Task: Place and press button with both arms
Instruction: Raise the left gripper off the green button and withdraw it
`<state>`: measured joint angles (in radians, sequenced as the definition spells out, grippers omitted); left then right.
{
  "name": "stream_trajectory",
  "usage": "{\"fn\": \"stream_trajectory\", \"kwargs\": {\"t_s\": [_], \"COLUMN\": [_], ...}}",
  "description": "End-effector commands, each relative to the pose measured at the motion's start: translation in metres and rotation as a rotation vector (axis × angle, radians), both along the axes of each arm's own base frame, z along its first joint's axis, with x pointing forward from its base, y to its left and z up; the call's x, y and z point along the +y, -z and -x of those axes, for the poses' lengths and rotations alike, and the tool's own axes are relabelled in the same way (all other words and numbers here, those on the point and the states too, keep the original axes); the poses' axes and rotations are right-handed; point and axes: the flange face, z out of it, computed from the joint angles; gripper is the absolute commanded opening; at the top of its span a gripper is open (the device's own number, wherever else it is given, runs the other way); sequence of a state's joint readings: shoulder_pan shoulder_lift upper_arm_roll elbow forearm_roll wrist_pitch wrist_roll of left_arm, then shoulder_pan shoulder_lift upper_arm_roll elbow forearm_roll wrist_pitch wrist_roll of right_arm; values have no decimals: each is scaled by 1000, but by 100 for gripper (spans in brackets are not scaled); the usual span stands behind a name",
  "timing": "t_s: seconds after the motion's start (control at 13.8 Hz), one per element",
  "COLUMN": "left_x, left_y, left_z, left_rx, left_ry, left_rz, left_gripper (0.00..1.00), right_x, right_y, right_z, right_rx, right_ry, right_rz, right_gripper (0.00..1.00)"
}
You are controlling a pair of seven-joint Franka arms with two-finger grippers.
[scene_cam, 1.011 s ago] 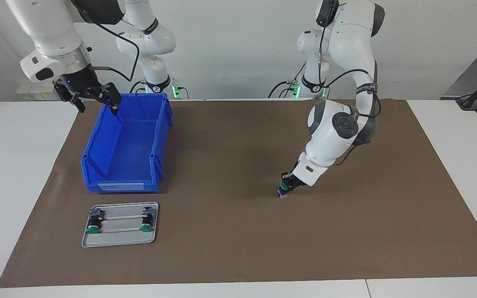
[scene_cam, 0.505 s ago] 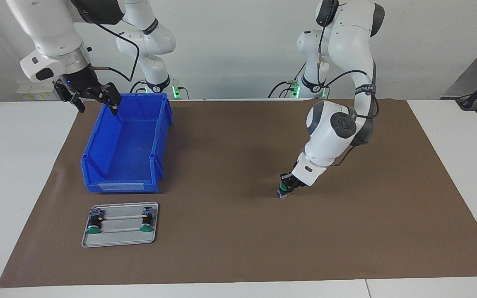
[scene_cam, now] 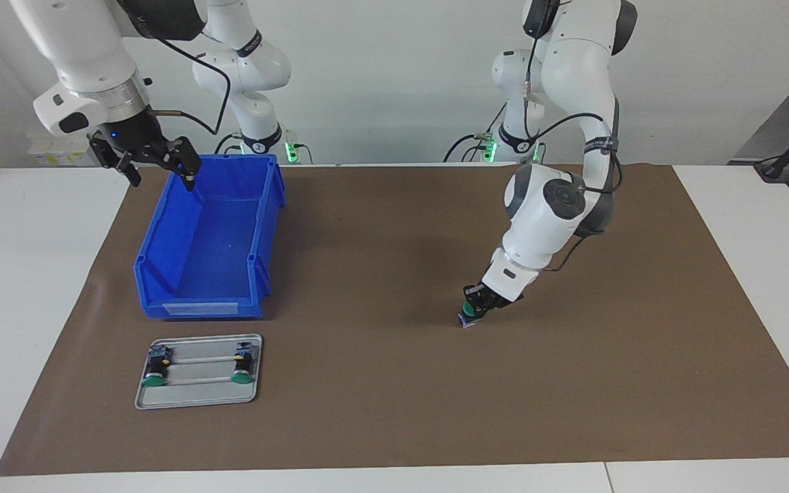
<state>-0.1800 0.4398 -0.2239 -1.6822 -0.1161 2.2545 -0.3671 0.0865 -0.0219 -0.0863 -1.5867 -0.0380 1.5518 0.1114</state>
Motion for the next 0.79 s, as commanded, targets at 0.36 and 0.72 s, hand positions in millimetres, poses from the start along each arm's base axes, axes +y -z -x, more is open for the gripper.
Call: {"fn": "stream_trajectory", "kwargs": {"t_s": [0.36,0.72], "left_x": [-3,12], "left_y": [-1,-41], "left_z": [6,7], "left_rx": [68,104], "left_ry": [4,7], "left_rz": [-11,-27], "left_gripper": [9,18], "right_x": [-1,-1], "right_y": [-3,-3], "right_z": [2,2], "right_rx": [9,9], "right_ry": [-14,-14], "right_rz": [0,0], "right_gripper": [100,100]}}
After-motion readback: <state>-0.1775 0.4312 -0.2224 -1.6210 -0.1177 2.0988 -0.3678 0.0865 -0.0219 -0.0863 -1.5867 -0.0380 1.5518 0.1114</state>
